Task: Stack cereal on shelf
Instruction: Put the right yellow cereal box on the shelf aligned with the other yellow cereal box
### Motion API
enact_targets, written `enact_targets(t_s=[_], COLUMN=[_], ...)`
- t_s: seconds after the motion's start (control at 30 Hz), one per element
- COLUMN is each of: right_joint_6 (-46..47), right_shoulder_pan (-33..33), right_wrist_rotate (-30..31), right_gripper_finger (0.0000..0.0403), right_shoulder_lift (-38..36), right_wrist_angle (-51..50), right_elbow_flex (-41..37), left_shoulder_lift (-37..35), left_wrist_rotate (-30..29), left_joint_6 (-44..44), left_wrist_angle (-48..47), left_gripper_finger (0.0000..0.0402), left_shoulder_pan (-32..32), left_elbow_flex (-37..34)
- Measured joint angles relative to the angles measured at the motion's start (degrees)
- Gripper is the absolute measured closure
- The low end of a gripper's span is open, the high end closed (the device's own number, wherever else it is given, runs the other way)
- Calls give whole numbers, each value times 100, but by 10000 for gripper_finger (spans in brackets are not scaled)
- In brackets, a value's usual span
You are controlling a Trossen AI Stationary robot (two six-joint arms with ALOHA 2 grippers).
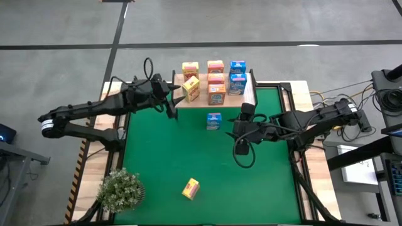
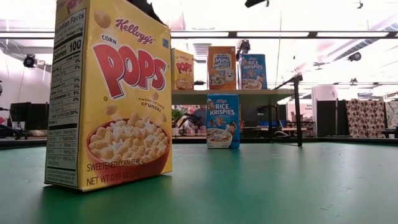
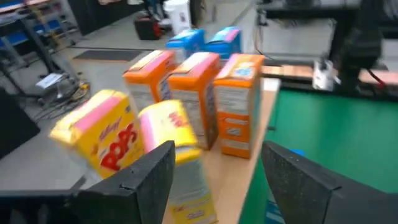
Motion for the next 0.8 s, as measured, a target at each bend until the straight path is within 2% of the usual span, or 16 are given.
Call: enact_targets(t_s=[0.1,0.2,0.3,0.47,0.6,0.8], right_joint_6=[-180,-394,-644,-1115,-1532,-1846], right_shoulder_pan=[-2,-2,-2,-2,-2,-2], right_wrist_rotate=[2,-2,-1,-7,-10,-16], right_gripper_finger=[209,232,259,301,331,362], right_shoulder_lift=[-145,-339,-561,-894,-1125,-1376], right_wrist_angle=[270,588,967,1775,2611,3351], right_elbow_flex=[-243,-513,-799,-1348,-1926,-2518], left_shoulder_lift=[151,316,526,898,1191,1583], left_wrist_rotate=[3,16,14,-17,-406,-1331], left_joint_6=[364,728,801,781,744,748], left_wrist_angle=[-685,-1325,-1728,-1765,-1487,-1184], left_gripper_finger=[199,237,292,386,389,400], left_shoulder_pan=[-262,-478,-578,-567,-540,-530], left_elbow_flex=[528,877,1050,1036,1036,1036])
